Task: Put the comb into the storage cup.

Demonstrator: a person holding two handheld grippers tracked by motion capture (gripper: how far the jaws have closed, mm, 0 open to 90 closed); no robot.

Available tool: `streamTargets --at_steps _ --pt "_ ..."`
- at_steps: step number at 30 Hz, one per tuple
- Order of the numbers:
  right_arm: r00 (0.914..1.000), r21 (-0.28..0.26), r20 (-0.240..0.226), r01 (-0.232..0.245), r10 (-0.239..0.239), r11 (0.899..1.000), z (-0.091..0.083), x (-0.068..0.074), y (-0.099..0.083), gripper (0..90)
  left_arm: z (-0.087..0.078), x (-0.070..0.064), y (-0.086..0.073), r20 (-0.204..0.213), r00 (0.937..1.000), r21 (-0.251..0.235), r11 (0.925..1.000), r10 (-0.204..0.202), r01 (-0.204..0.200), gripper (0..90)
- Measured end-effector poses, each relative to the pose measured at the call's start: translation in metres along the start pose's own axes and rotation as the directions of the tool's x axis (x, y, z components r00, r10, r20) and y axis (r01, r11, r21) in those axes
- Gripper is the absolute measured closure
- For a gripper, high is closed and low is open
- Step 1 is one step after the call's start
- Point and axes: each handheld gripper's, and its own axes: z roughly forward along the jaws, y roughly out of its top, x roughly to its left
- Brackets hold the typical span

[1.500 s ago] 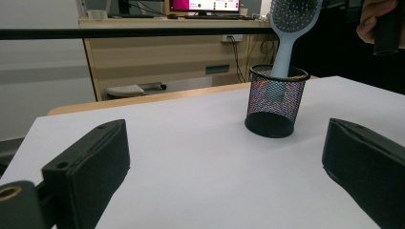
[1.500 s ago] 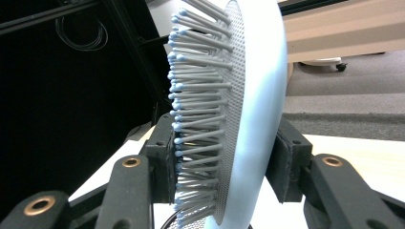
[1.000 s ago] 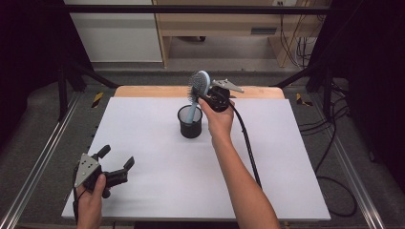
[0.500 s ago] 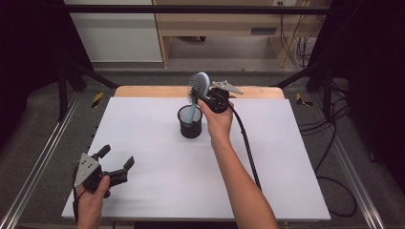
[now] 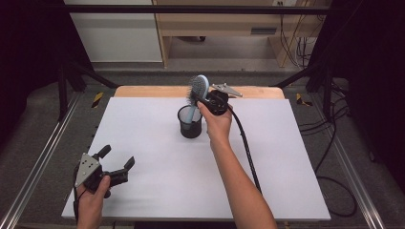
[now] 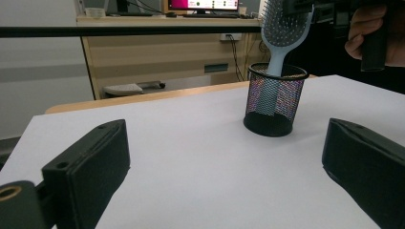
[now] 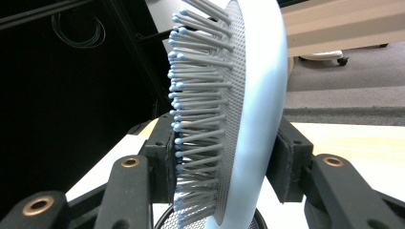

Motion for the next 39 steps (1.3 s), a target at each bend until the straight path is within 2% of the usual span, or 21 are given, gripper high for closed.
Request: streamTargets --at_steps 23,39 --pt "0.9989 0.007 -0.007 -0.046 0.046 0.999 0.001 -0.004 -0.010 51.8 0.001 0.001 -0.001 -0.003 1.0000 0.006 1.0000 -0.004 0.004 2.4" --pt "0.9965 0.008 -0.012 -0.082 0.082 0.997 -0.001 -0.012 -0.015 50.9 0.001 0.001 -0.001 -0.003 1.0000 0.007 1.0000 -0.004 0.004 2.5"
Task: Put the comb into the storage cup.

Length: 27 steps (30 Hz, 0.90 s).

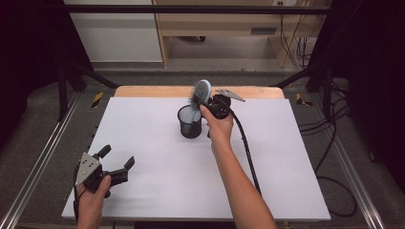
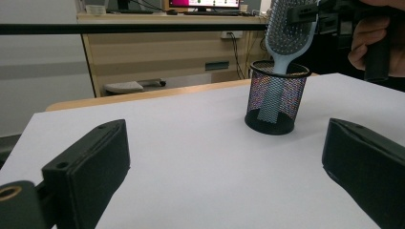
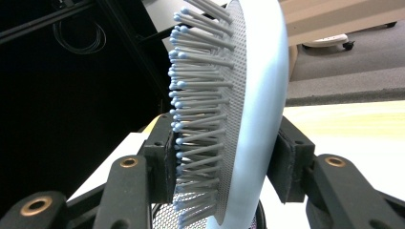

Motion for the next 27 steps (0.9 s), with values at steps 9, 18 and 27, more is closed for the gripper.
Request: streamTargets --at_steps 9,18,27 --pt "0.9993 -0.001 0.000 -0.037 0.037 0.999 -0.002 -0.009 -0.001 49.7 0.000 0.000 0.000 0.000 1.0000 0.000 1.0000 -0.001 0.001 2.4" --pt "0.9987 0.008 0.005 -0.050 0.050 0.999 -0.003 -0.013 0.000 48.2 0.000 0.000 0.000 0.000 1.0000 0.002 1.0000 -0.003 0.003 2.4" --pt "0.9985 0.017 0.015 -0.053 0.053 0.998 -0.003 -0.016 0.000 46.3 0.000 0.001 0.000 0.000 1.0000 0.001 1.0000 -0.003 0.003 2.4"
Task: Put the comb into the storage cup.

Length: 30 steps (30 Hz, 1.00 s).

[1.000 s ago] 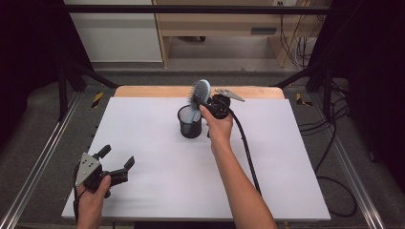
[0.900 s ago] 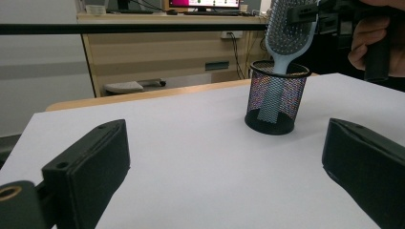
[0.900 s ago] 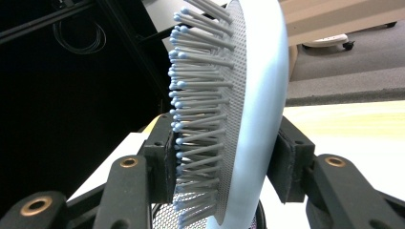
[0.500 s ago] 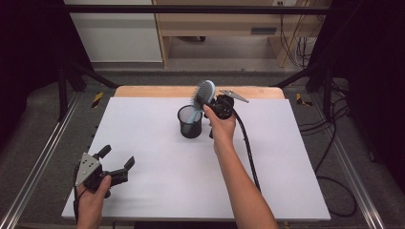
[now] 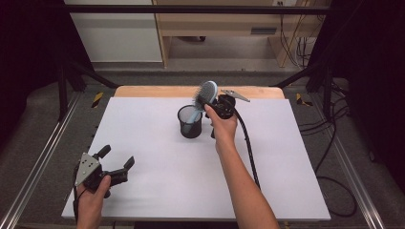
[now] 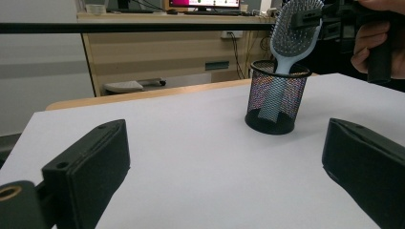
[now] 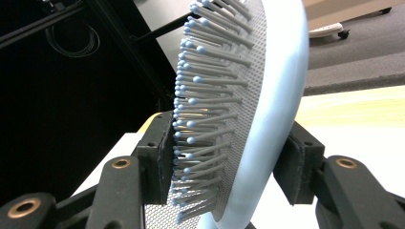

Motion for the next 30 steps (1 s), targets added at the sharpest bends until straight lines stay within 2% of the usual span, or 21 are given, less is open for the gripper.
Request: streamTargets --at_steps 26,30 --pt "1.0000 0.020 -0.008 -0.004 0.004 1.000 -0.0003 0.0002 0.0017 39.9 0.0002 0.0011 -0.0003 -0.003 1.0000 0.002 1.0000 -0.003 0.003 2.5" --pt "0.9999 0.024 -0.011 0.009 -0.009 1.000 -0.0003 0.0003 0.0017 36.6 0.0003 0.0014 -0.0004 -0.003 1.0000 0.002 1.0000 -0.003 0.003 2.5"
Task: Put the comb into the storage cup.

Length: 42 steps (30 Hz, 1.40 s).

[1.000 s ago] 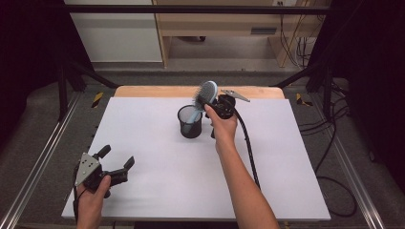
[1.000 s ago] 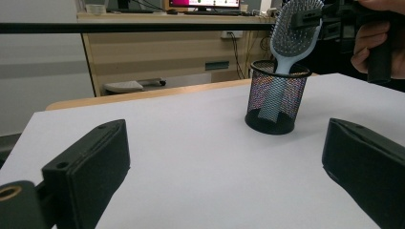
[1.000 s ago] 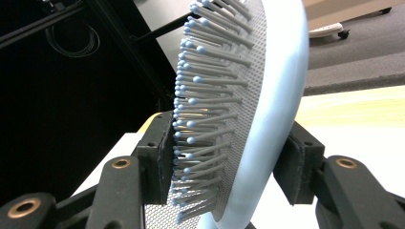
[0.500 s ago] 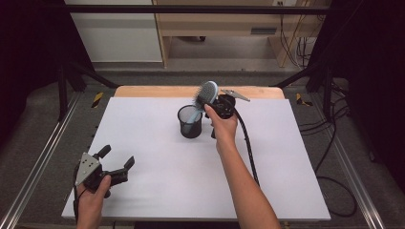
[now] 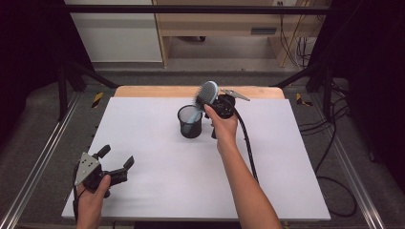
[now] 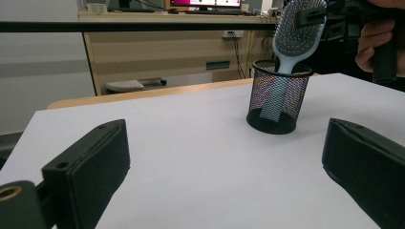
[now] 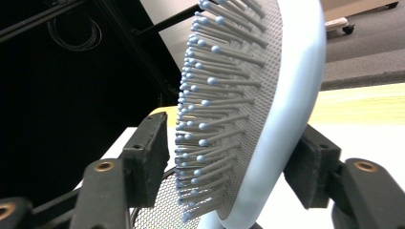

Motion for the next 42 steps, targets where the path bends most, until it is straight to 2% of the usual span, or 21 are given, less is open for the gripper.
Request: streamTargets --at_steps 2,8,11,13,16,21,25,31,34,38,40,42 --pt "1.0000 0.001 0.003 0.002 -0.002 1.000 0.000 0.000 0.000 33.2 0.000 0.000 0.000 0.000 1.0000 0.000 1.0000 0.000 0.000 2.5" --pt "0.9992 0.002 0.030 0.028 -0.028 1.000 -0.003 -0.001 0.003 10.6 0.000 0.000 0.000 -0.001 1.0000 0.002 1.0000 0.002 -0.002 2.4" --pt "0.9974 0.007 0.051 0.050 -0.050 0.999 -0.006 -0.002 0.006 6.5 0.000 0.000 0.000 -0.002 1.0000 0.001 1.0000 0.002 -0.002 2.4" --pt "0.9961 -0.002 0.067 0.058 -0.057 0.998 -0.010 -0.001 0.008 6.1 0.000 0.000 0.000 -0.003 1.0000 0.001 1.0000 0.001 -0.001 2.4" --pt "0.9954 -0.015 0.066 0.070 -0.069 0.997 -0.016 0.000 0.012 6.4 -0.001 0.001 0.000 -0.005 1.0000 0.002 1.0000 0.002 -0.002 2.4" --pt "0.9863 -0.026 0.051 0.158 -0.157 0.987 -0.035 0.005 0.022 6.7 0.000 0.001 0.000 -0.006 1.0000 -0.001 1.0000 -0.006 0.006 2.2" --pt "0.9808 -0.035 0.051 0.190 -0.188 0.981 -0.050 0.006 0.030 6.8 0.000 0.001 0.001 -0.008 1.0000 -0.002 1.0000 -0.005 0.005 2.2" --pt "0.9721 -0.045 0.053 0.231 -0.229 0.972 -0.075 0.000 0.043 9.0 -0.001 0.002 0.001 -0.015 0.9999 -0.002 1.0000 -0.009 0.009 2.2" --pt "0.9650 -0.046 0.055 0.259 -0.256 0.965 -0.089 -0.003 0.048 8.7 -0.002 0.002 0.001 -0.020 0.9998 -0.007 0.9999 -0.008 0.008 2.2" --pt "0.9609 -0.063 0.058 0.274 -0.271 0.960 -0.108 -0.009 0.054 7.9 -0.003 0.001 0.002 -0.019 0.9997 -0.026 0.9996 -0.013 0.013 2.3" --pt "0.9616 -0.072 0.053 0.273 -0.269 0.959 -0.115 -0.012 0.055 7.9 -0.003 0.001 0.002 -0.025 0.9996 -0.035 0.9993 -0.012 0.012 2.3" --pt "0.9556 -0.084 0.062 0.293 -0.288 0.953 -0.122 -0.013 0.057 6.9 -0.003 0.001 0.002 -0.032 0.9994 -0.037 0.9993 -0.009 0.008 2.6"
